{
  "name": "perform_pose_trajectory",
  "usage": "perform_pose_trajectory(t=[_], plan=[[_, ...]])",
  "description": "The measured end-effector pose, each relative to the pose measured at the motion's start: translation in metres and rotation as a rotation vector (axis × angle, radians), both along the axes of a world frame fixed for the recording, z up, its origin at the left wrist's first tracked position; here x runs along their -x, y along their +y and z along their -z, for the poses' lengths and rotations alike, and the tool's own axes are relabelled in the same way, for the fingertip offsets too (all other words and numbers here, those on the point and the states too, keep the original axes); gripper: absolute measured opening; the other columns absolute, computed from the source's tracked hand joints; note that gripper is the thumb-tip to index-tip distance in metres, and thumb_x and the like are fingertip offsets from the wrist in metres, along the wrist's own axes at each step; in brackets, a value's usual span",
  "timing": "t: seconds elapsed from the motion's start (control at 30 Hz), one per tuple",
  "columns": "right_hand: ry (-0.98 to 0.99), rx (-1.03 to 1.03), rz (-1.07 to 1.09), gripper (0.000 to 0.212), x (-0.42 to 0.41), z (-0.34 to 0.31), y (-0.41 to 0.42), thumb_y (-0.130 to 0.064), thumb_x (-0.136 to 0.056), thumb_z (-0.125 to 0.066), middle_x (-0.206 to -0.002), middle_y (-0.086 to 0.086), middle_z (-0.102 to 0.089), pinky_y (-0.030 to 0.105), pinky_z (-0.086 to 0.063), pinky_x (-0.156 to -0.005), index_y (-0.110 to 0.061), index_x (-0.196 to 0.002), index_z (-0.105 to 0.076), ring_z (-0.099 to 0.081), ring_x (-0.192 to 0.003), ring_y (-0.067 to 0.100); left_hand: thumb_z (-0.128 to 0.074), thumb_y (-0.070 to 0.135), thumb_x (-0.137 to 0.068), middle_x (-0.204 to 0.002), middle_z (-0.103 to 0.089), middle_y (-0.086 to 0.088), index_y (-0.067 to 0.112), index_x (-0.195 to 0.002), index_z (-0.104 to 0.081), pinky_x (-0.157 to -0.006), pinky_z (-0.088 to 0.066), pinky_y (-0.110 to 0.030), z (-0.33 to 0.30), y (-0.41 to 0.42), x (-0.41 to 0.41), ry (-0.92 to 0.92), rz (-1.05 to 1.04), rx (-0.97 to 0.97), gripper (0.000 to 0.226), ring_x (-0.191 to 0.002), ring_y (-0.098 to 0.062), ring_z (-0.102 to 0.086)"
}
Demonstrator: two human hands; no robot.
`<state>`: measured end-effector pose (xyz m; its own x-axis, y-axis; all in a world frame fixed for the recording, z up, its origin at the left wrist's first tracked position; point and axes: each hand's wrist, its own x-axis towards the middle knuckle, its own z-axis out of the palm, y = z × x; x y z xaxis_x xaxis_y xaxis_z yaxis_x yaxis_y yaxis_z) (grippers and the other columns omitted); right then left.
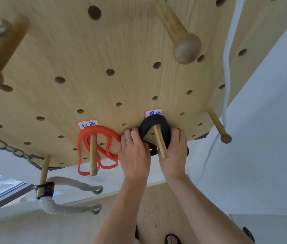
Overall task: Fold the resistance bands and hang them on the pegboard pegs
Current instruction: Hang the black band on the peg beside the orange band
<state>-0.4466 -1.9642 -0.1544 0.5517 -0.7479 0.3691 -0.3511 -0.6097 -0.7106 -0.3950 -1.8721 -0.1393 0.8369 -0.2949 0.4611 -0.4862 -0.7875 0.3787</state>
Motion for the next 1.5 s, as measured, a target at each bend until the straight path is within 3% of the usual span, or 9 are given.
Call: perform_pose_trajectory(t=[0.1,0.23,0.4,0.57,0.7,0.9,1.1,1.27,1.5], plan=[[-0.045,-0.103,-0.040,0.015,-0.006,0.001,0.014,-0.010,-0.084,-0.060,-0.094,0.009,-0.053,0.045,-0.052,-0.065,-0.009,-0.096,-0.050,-0.055,-0.078,0.032,-0.072,-0.003,-0.073,-0.095,-0.057,-0.013,0.010,-0.109,-0.045,-0.071,-0.048,-0.043,0.001,0.002,-0.001,-0.002,0.021,-0.009,0.047,-0.081,-0.035,-0.058],[-0.077,-0.193,-0.003,0.011,-0.010,-0.002,0.023,-0.019,-0.085,-0.054,-0.088,0.005,-0.050,0.034,-0.040,-0.063,-0.010,-0.089,-0.049,-0.050,-0.070,0.026,-0.075,0.001,-0.072,-0.094,-0.057,-0.014,0.007,-0.109,-0.048,-0.076,-0.031,-0.038,0.001,0.005,-0.004,-0.036,0.024,-0.055,0.047,-0.081,-0.037,-0.059],[-0.083,-0.172,0.002,0.026,-0.006,-0.005,0.023,-0.039,-0.080,-0.036,-0.080,0.000,-0.046,0.032,-0.036,-0.059,-0.015,-0.084,-0.044,-0.050,-0.064,0.026,-0.076,0.000,-0.074,-0.095,-0.058,-0.014,0.009,-0.108,-0.047,-0.076,-0.030,-0.037,0.001,0.004,-0.004,-0.026,0.013,-0.041,0.045,-0.083,-0.038,-0.061],[-0.106,-0.280,-0.006,0.029,-0.001,-0.004,0.026,-0.040,-0.080,-0.040,-0.077,-0.001,-0.051,0.042,-0.051,-0.059,-0.014,-0.084,-0.049,-0.053,-0.067,0.026,-0.076,0.000,-0.075,-0.098,-0.058,-0.015,0.009,-0.111,-0.047,-0.076,-0.030,-0.037,0.003,0.005,-0.006,-0.020,0.027,-0.045,0.047,-0.086,-0.039,-0.061],[-0.102,-0.290,-0.068,0.018,0.009,-0.008,0.019,-0.043,-0.079,-0.044,-0.070,-0.008,-0.049,0.032,-0.042,-0.059,-0.025,-0.078,-0.045,-0.049,-0.066,0.021,-0.072,-0.001,-0.077,-0.099,-0.057,-0.014,0.009,-0.112,-0.046,-0.077,-0.040,-0.041,0.004,0.005,-0.005,0.000,0.035,-0.044,0.045,-0.087,-0.038,-0.060],[-0.041,-0.325,-0.101,0.021,0.009,-0.010,0.008,-0.032,-0.080,-0.059,-0.065,-0.001,-0.052,0.041,-0.047,-0.056,-0.024,-0.069,-0.043,-0.050,-0.063,0.026,-0.069,-0.001,-0.079,-0.100,-0.057,-0.015,0.009,-0.112,-0.046,-0.076,-0.047,-0.045,0.004,0.006,-0.005,0.009,0.052,-0.037,0.042,-0.088,-0.038,-0.060],[-0.036,-0.481,-0.135,0.026,0.021,-0.012,0.007,-0.050,-0.075,-0.060,-0.064,0.000,-0.062,0.039,-0.051,-0.061,-0.025,-0.070,-0.057,-0.059,-0.065,0.024,-0.070,-0.002,-0.080,-0.100,-0.057,-0.016,0.006,-0.113,-0.048,-0.074,-0.050,-0.046,0.003,0.006,-0.005,0.008,0.054,-0.039,0.040,-0.086,-0.039,-0.060],[0.001,-0.588,-0.212,0.012,0.021,-0.019,0.001,-0.023,-0.083,-0.078,-0.073,0.000,-0.067,0.031,-0.050,-0.065,-0.019,-0.078,-0.067,-0.060,-0.074,0.017,-0.073,-0.006,-0.075,-0.098,-0.057,-0.016,0.007,-0.113,-0.047,-0.073,-0.045,-0.045,0.003,0.006,-0.005,-0.023,0.054,-0.049,0.048,-0.084,-0.039,-0.058],[-0.043,-0.176,-0.046,0.024,0.007,-0.004,-0.012,-0.005,-0.085,-0.072,-0.084,-0.005,-0.050,0.025,-0.039,-0.063,-0.018,-0.080,-0.052,-0.047,-0.070,0.018,-0.074,-0.002,-0.076,-0.097,-0.057,-0.015,0.008,-0.112,-0.047,-0.072,-0.047,-0.044,0.003,0.008,-0.006,-0.041,0.053,-0.073,0.047,-0.081,-0.036,-0.058]])
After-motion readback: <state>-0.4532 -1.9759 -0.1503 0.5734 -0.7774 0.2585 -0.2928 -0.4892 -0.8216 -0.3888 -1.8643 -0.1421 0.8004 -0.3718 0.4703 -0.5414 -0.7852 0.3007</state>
